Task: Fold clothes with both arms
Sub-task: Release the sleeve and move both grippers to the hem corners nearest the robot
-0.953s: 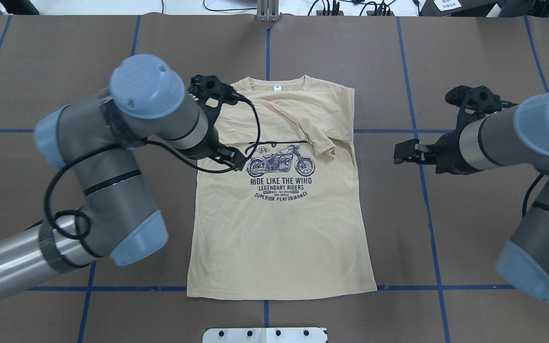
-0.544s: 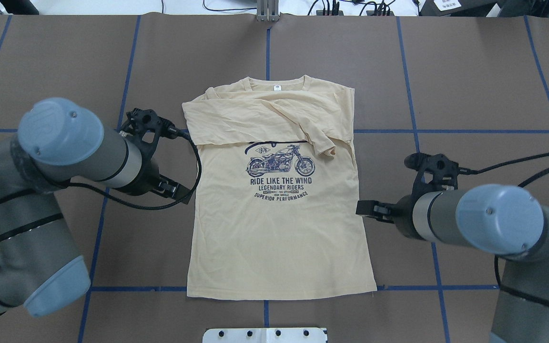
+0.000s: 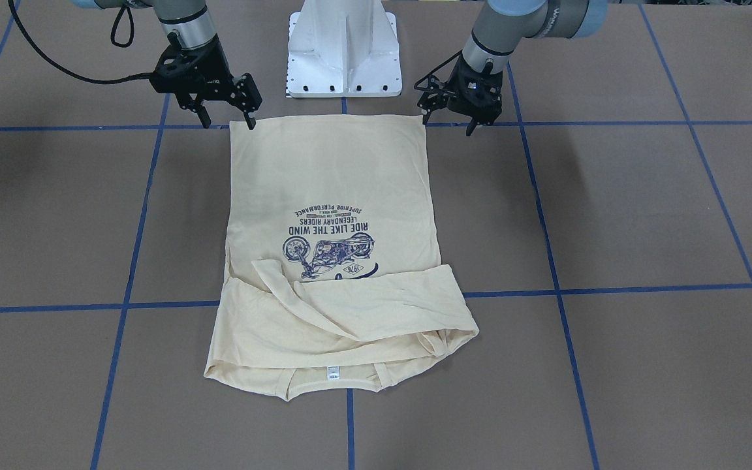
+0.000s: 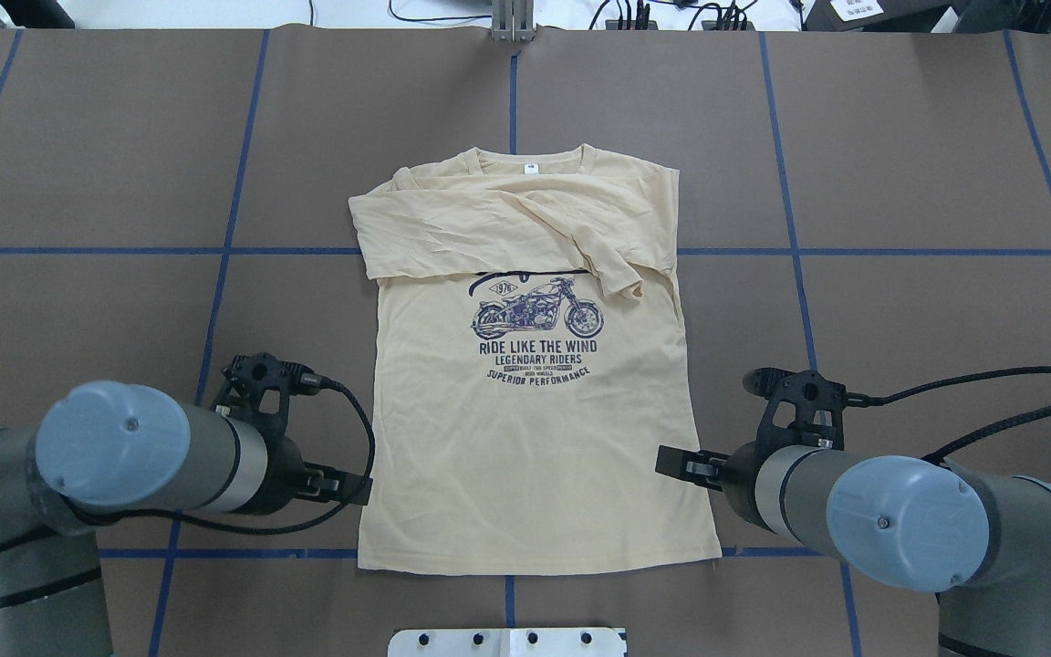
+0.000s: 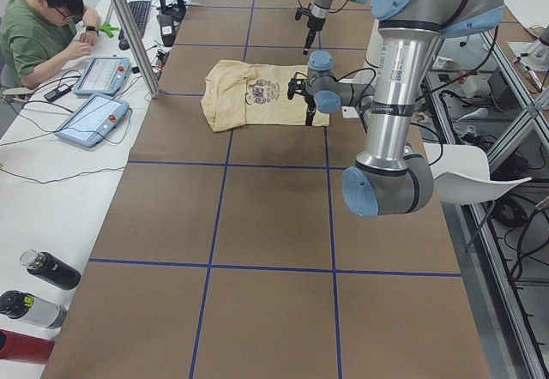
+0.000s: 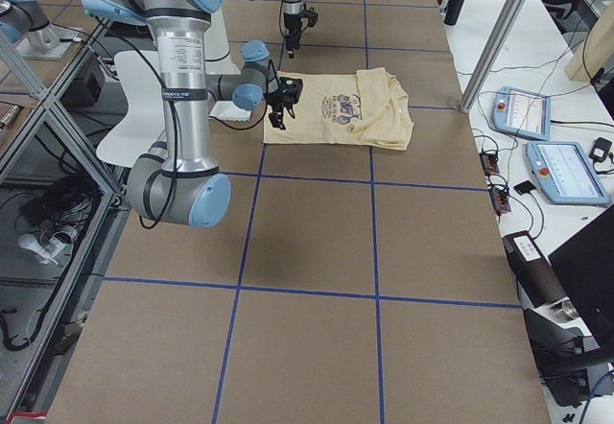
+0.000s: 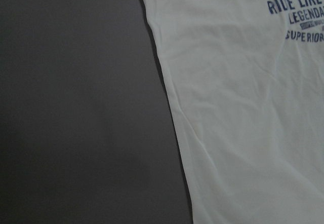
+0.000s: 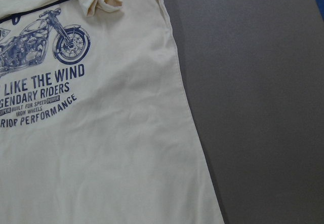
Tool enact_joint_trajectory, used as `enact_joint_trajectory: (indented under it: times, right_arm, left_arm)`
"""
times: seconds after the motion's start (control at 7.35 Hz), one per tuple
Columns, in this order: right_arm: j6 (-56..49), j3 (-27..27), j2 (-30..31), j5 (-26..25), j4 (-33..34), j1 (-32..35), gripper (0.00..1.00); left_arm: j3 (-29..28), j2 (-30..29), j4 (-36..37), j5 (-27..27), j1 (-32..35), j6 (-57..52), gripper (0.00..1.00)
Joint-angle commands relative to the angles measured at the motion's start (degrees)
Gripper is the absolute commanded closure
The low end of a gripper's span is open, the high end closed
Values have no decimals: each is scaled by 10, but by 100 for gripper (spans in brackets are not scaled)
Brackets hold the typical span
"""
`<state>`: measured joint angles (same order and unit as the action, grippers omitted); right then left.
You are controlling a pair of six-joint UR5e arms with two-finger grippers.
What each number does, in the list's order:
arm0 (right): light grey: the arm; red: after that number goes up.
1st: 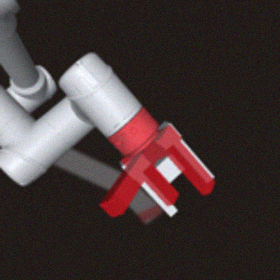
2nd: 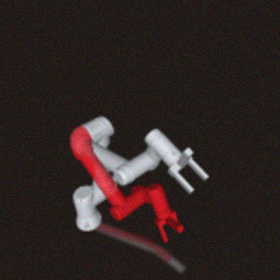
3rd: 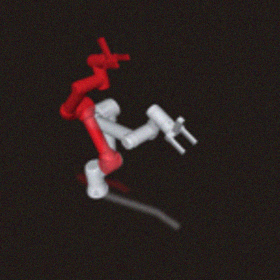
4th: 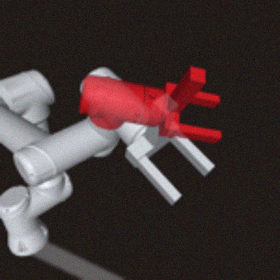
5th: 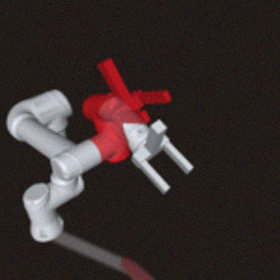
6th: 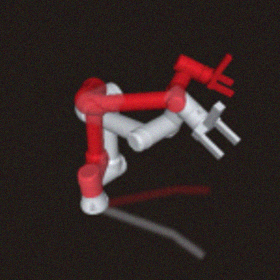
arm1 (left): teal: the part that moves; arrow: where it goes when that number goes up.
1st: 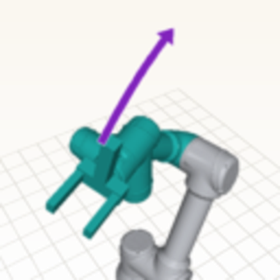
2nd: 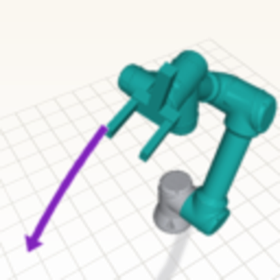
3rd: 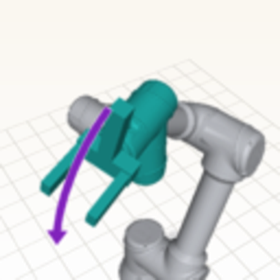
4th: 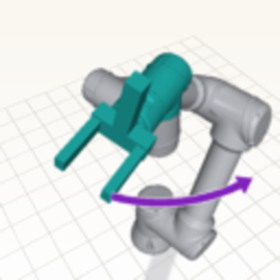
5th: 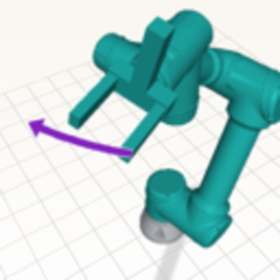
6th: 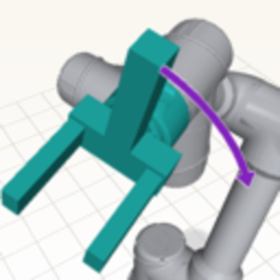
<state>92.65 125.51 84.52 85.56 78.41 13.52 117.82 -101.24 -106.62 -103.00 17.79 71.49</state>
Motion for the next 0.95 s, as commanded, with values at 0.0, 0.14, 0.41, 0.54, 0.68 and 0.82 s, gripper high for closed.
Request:
enact_joint_trajectory:
  times: [0.0, 0.14, 0.41, 0.54, 0.68, 0.82]
  right_arm:
    - [1, 0, -1, -1, 1, -2, 0]
    - [1, 1, -1, -1, 1, -2, 0]
    - [1, 0, -1, -1, 1, -2, 0]
    - [1, 0, -1, -3, 1, -2, 0]
    - [1, 0, -1, -3, 1, -2, 0]
    - [1, 0, -1, -3, 1, -2, 0]
  left_arm:
    - [-11, 0, -10, 32, -60, 94, 11]
    - [-25, -12, -10, 32, -74, 119, 20]
    - [-49, -35, -10, 32, -79, 124, 48]
    - [-49, -35, -10, 32, -80, 123, 59]
    - [-51, -35, -10, 32, -80, 121, 59]
    - [-51, -36, -10, 31, -80, 118, 59]
